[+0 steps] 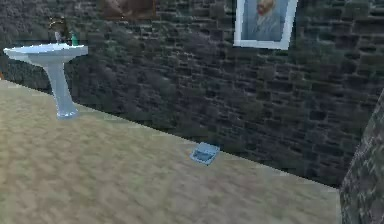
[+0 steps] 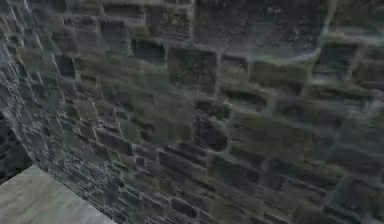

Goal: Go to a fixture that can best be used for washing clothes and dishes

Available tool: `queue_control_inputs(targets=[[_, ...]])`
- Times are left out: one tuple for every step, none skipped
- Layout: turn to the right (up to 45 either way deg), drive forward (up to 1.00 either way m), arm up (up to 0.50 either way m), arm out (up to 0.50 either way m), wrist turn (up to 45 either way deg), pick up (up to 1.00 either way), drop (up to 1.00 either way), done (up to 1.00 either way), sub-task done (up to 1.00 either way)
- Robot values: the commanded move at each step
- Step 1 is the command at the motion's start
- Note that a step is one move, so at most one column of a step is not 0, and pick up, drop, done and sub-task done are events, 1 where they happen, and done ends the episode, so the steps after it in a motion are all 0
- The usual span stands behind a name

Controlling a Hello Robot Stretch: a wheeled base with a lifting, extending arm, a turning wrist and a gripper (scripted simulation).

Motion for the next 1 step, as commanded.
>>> queue_control_inputs(targets=[[-33.0,0.0,0.0,0.0,0.0,0.0,0.0,0.0,0.0]])
